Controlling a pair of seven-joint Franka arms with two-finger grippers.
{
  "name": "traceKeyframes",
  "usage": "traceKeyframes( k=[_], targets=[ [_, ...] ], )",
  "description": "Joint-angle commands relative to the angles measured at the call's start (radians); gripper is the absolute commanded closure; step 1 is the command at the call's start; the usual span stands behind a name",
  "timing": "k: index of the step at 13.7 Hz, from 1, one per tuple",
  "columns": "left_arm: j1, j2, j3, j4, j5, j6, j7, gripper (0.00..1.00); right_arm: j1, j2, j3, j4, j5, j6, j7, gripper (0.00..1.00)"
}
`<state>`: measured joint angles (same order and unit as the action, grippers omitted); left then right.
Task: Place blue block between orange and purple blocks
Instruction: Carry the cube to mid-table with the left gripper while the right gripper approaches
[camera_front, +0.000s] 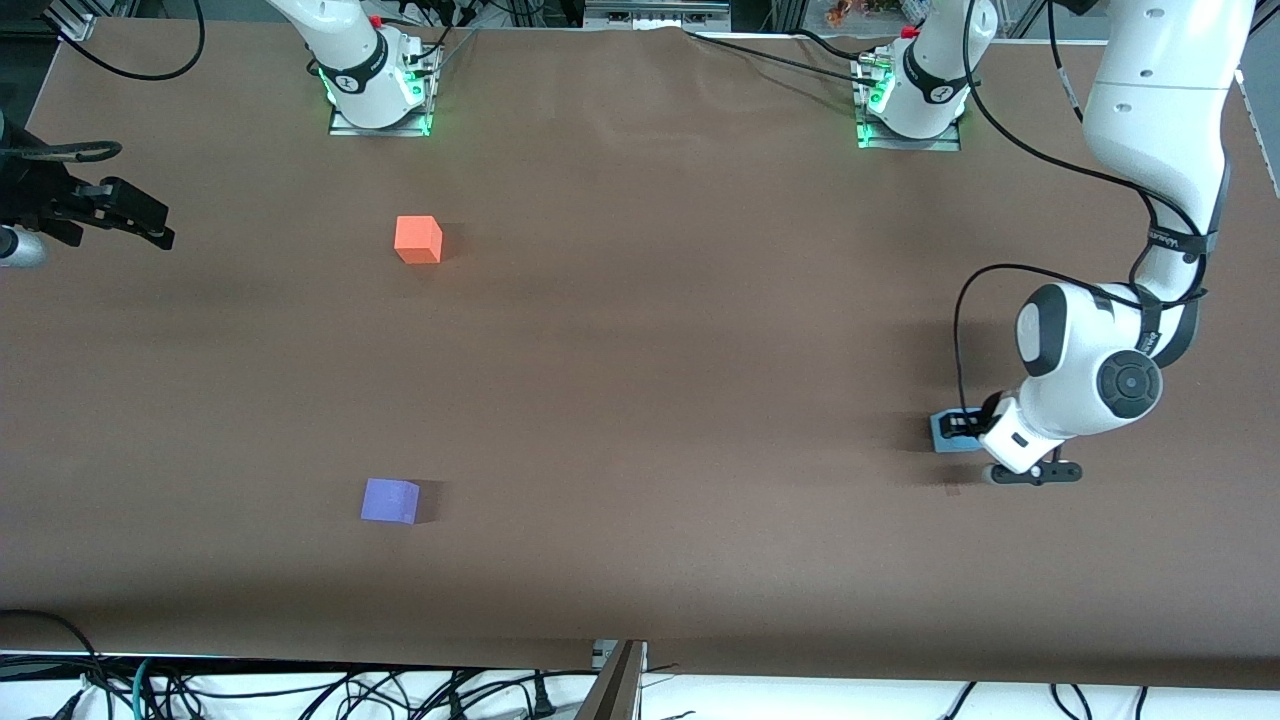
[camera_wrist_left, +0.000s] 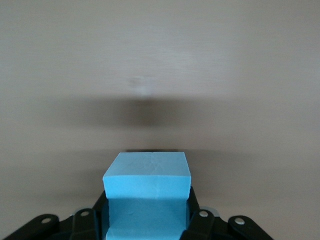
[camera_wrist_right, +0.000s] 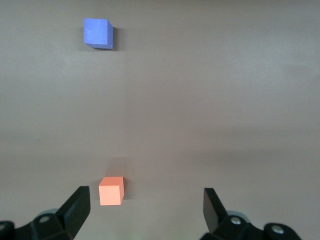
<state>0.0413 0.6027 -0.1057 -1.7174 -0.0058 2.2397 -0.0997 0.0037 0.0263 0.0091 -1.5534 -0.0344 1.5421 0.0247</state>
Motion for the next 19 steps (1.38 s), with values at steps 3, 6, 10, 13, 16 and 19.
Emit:
traceKeyframes(
  k=[3,6,10,13,16,19],
  targets=[
    [-0.070,-0.046,-0.193,0.056,-0.007,-0.051,-0.281,1.00,-0.010,0.007,0.000,0.022,0.018,-0.007,-0.014,0.00],
    [-0.254,0.040,-0.187,0.180,-0.003,-0.054,-0.484,1.00,-0.007,0.030,0.002,0.024,0.015,-0.005,-0.015,0.00],
    [-0.470,0.248,-0.094,0.450,-0.005,-0.051,-0.699,1.00,-0.010,0.058,0.000,0.022,0.036,-0.002,-0.011,0.00],
    [-0.613,0.347,0.004,0.576,-0.010,-0.045,-0.779,1.00,-0.008,0.098,-0.004,0.012,0.033,-0.013,-0.015,0.00],
    [-0.669,0.397,0.006,0.650,-0.010,-0.043,-0.873,0.80,-0.008,0.147,-0.004,0.019,0.041,-0.004,-0.012,0.00],
    [-0.672,0.384,0.007,0.639,-0.003,-0.043,-0.870,0.00,-0.001,0.187,0.000,0.019,0.079,0.038,0.003,0.00]
  ],
)
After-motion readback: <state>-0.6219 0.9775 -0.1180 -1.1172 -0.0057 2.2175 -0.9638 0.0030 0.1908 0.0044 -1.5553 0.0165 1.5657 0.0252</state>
